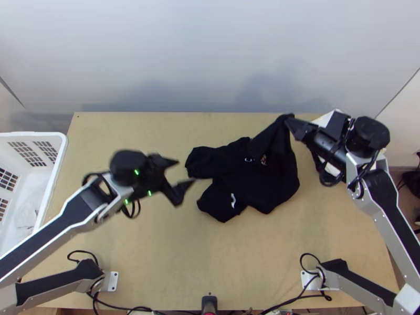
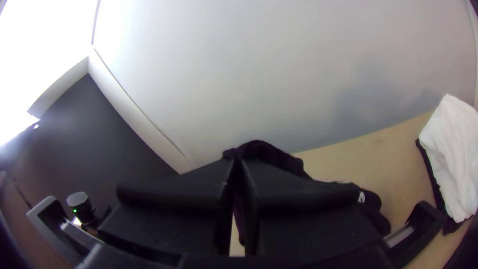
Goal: Fold the t-shirt
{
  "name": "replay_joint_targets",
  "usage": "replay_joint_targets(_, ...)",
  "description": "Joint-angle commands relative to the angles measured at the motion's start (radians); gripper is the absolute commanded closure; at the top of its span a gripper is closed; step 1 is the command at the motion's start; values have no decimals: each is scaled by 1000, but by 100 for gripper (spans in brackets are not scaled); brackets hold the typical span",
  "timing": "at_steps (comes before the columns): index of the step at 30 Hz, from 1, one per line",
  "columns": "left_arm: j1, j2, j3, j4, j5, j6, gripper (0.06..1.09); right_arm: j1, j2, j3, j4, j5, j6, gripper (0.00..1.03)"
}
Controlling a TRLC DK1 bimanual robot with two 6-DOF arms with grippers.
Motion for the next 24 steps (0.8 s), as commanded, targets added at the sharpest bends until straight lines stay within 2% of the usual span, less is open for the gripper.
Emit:
replay_joint_targets(1,-172,14,-116,-39,-20,152,10,55,-105,-99,-45,4,-4,100)
replay_joint_targets(4,-290,85,-111,-30,-74,229,10,64,-151,-146,-61,5,3,100)
replay_joint_targets(8,-384,206,-79,39,-89,321,10,78,-190,-194,-73,21,25,100)
replay_joint_targets(10,-413,282,-54,102,-106,359,10,78,-210,-208,-76,25,29,100)
replay_joint_targets(15,-476,479,10,359,-228,468,10,69,-230,-219,-88,36,34,100)
replay_joint_targets(20,-533,629,82,500,-267,557,10,60,-230,-219,-93,36,37,100)
replay_joint_targets(24,-547,733,102,622,-342,691,11,49,-230,-214,-94,36,40,100)
